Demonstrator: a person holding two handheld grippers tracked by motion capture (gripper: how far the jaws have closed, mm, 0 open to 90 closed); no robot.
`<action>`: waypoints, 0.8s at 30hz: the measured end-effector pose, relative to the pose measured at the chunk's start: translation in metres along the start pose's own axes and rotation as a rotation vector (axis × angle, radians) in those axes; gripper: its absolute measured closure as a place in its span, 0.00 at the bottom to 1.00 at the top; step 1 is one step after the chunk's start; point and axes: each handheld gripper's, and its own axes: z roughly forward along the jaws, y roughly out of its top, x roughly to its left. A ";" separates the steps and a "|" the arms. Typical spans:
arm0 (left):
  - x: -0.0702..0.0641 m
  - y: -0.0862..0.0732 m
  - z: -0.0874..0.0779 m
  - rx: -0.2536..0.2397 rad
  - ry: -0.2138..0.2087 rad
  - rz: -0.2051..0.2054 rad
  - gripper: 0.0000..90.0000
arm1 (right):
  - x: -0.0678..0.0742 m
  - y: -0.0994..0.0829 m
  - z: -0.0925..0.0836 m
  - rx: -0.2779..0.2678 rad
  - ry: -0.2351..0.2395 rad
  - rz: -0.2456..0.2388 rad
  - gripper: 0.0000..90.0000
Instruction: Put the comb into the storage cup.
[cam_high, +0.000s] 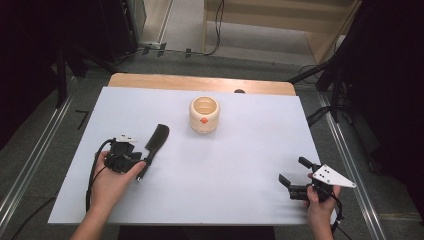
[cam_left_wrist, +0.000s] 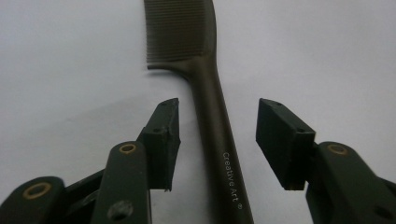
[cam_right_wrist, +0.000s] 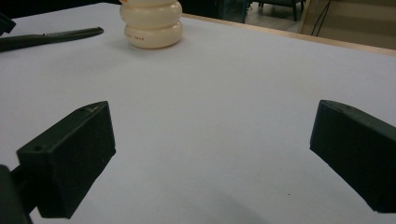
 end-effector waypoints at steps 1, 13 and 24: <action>-0.001 0.000 0.002 0.006 0.017 0.005 0.53 | 0.000 0.000 0.000 0.000 0.000 -0.001 0.00; -0.016 -0.005 0.012 0.048 0.162 0.070 0.72 | 0.001 0.000 0.002 0.010 -0.002 -0.007 0.00; -0.003 -0.013 0.008 -0.028 0.075 -0.012 0.80 | 0.002 0.001 0.002 0.017 -0.007 -0.019 0.00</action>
